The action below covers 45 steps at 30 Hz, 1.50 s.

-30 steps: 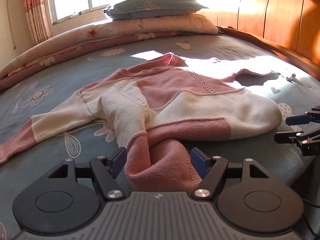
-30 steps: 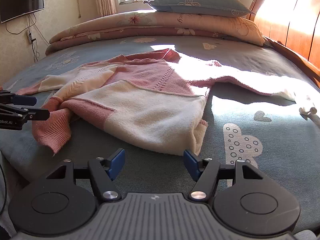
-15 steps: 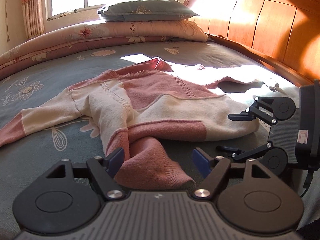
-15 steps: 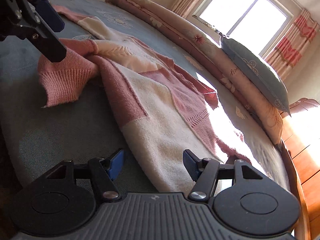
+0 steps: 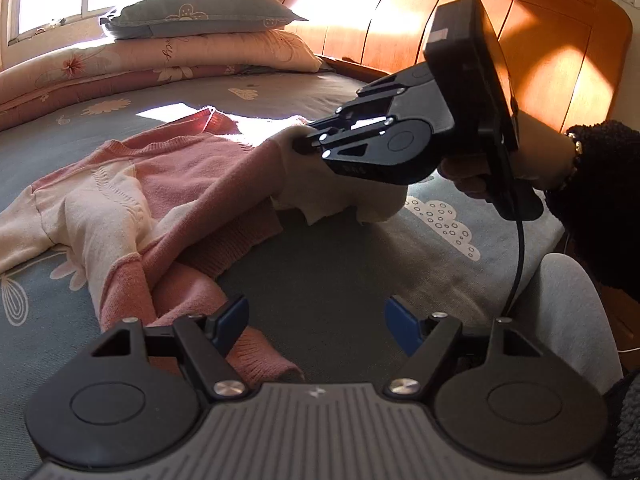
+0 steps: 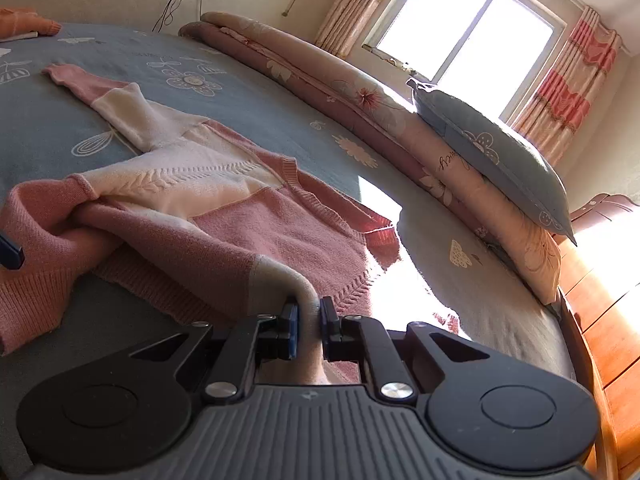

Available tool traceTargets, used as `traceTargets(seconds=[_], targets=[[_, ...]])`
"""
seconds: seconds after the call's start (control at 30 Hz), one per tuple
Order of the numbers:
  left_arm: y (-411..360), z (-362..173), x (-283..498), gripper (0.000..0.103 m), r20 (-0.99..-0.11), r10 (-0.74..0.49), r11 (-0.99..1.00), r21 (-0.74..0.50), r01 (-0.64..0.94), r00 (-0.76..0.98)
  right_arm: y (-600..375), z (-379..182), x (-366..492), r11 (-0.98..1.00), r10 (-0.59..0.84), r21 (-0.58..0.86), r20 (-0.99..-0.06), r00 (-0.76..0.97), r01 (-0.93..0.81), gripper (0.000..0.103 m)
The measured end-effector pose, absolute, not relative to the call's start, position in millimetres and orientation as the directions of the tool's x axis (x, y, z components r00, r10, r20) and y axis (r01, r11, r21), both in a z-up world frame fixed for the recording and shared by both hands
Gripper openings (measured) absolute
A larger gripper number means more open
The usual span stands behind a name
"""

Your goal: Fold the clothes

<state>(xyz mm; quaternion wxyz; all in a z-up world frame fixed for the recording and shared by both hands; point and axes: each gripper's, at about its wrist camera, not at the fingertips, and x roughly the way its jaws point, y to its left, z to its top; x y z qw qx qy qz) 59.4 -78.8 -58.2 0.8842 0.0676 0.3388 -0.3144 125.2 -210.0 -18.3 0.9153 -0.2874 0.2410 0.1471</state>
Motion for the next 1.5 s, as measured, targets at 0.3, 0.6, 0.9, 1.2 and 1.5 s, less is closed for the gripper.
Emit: traceTargets(seconds=[0.3,0.6,0.9,1.2,1.5], targets=[[-58.5,-73.3,106.1,0.076,-0.685,-0.329,0.866,0.055,0.497,0.650,-229.3,-36.8,212.5,0.858,0.146,-0.334,-0.570,0.809,-0.390,0.013],[-32.9,-83.7,177.7,0.076,-0.633,-0.129,0.887,0.271,0.375,0.764,-256.7,-43.0,286.4,0.949,0.114,-0.173,-0.589,0.800,-0.263,0.013],[-14.8,-84.3,204.4,0.076,-0.643,-0.113,0.946,0.163,0.280,0.758,-297.2,-57.3,300.9,0.981,0.192,0.107,-0.641,0.743,-0.160,0.045],[-34.6,-77.0,169.7,0.076,-0.613,-0.110,0.906,0.262,0.333,0.782,-258.8,-14.1,216.3,0.884,0.303,-0.149,-0.540,0.785,-0.444,0.053],[-56.8,-78.2,167.4,0.076,-0.633,-0.191,0.878,0.232,0.419,0.750,-156.8,-72.9,177.2,0.488,0.273,-0.671,-0.490,0.828,-0.559,0.053]])
